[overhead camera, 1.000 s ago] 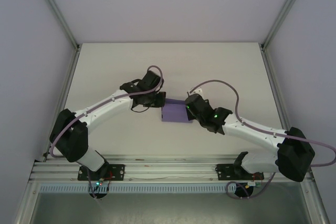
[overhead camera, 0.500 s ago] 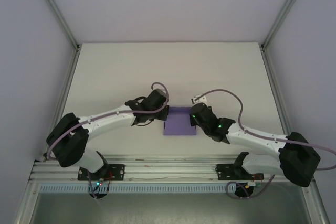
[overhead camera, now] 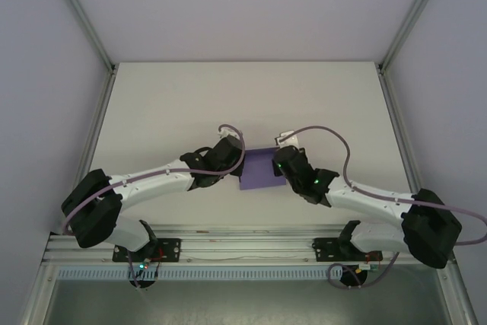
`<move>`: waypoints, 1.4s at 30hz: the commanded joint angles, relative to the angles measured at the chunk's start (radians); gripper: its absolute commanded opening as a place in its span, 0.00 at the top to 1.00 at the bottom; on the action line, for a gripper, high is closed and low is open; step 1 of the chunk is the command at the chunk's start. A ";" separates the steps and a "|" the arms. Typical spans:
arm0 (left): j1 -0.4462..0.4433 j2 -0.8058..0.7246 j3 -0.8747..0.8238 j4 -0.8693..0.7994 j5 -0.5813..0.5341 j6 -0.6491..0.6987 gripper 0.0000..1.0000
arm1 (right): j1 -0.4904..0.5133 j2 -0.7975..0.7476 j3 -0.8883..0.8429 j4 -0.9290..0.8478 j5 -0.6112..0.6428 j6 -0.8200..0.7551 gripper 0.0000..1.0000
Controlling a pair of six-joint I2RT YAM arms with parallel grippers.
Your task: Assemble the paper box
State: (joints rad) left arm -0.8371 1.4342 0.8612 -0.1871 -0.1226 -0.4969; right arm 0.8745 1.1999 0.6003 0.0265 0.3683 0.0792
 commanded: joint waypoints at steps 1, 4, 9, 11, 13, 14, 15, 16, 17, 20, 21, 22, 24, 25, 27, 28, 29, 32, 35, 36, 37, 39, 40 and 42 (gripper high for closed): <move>-0.012 -0.011 0.011 0.130 -0.061 0.051 1.00 | 0.011 0.040 0.040 0.134 0.063 -0.055 1.00; -0.011 -0.006 0.013 0.158 -0.104 0.078 1.00 | 0.011 0.077 0.043 0.194 0.089 -0.076 1.00; -0.011 -0.014 -0.025 0.266 -0.094 0.119 1.00 | 0.011 0.096 0.019 0.263 0.098 -0.087 1.00; -0.011 -0.006 -0.063 0.326 -0.062 0.130 1.00 | 0.011 0.102 0.002 0.275 0.091 -0.080 1.00; -0.012 0.013 -0.097 0.364 -0.040 0.120 1.00 | 0.010 0.115 -0.028 0.299 0.073 -0.074 1.00; -0.013 0.024 -0.107 0.372 -0.031 0.110 1.00 | 0.010 0.123 -0.038 0.305 0.068 -0.061 1.00; -0.013 0.036 -0.118 0.380 -0.013 0.100 1.00 | 0.010 0.132 -0.045 0.302 0.066 -0.041 1.00; -0.013 0.044 -0.127 0.387 0.000 0.090 1.00 | 0.010 0.139 -0.047 0.290 0.064 -0.022 1.00; -0.013 0.052 -0.137 0.396 0.006 0.078 1.00 | 0.010 0.147 -0.051 0.283 0.064 -0.007 1.00; -0.016 0.069 -0.175 0.433 0.001 0.069 1.00 | 0.010 0.153 -0.074 0.280 0.066 0.042 1.00; -0.017 0.075 -0.187 0.443 -0.007 0.064 1.00 | 0.009 0.152 -0.081 0.275 0.066 0.062 1.00; -0.018 0.079 -0.200 0.456 -0.011 0.063 1.00 | 0.009 0.151 -0.089 0.269 0.064 0.080 1.00; -0.026 0.086 -0.235 0.489 -0.034 0.070 1.00 | 0.009 0.146 -0.100 0.245 0.058 0.115 0.98; -0.032 0.089 -0.250 0.507 -0.051 0.078 1.00 | 0.010 0.144 -0.097 0.223 0.060 0.135 0.97; -0.042 0.093 -0.287 0.543 -0.092 0.085 1.00 | 0.008 0.135 -0.090 0.175 0.052 0.166 0.96; -0.041 0.092 -0.302 0.560 -0.096 0.087 1.00 | 0.007 0.128 -0.087 0.157 0.050 0.175 0.96; -0.041 0.089 -0.312 0.573 -0.102 0.087 1.00 | 0.006 0.118 -0.085 0.141 0.043 0.182 0.93; -0.045 0.083 -0.319 0.582 -0.120 0.087 1.00 | 0.000 0.075 -0.063 0.073 0.006 0.192 0.85; -0.047 0.082 -0.317 0.586 -0.136 0.091 1.00 | -0.021 0.019 -0.028 -0.025 -0.043 0.214 0.71; -0.048 0.082 -0.313 0.582 -0.141 0.090 1.00 | -0.030 -0.002 -0.018 -0.055 -0.068 0.217 0.65; -0.048 0.082 -0.310 0.578 -0.144 0.092 1.00 | -0.037 -0.021 -0.009 -0.081 -0.084 0.224 0.60; -0.049 0.082 -0.309 0.577 -0.149 0.091 1.00 | -0.063 -0.043 0.012 -0.142 -0.135 0.230 0.50; -0.049 0.080 -0.309 0.577 -0.154 0.089 1.00 | -0.078 -0.077 0.021 -0.170 -0.152 0.239 0.47; -0.051 0.075 -0.315 0.583 -0.156 0.085 1.00 | -0.104 -0.115 0.037 -0.202 -0.201 0.242 0.41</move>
State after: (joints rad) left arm -0.8726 1.4754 0.5838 0.4946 -0.3016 -0.4126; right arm 0.8001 1.1435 0.5922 -0.0494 0.2573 0.2970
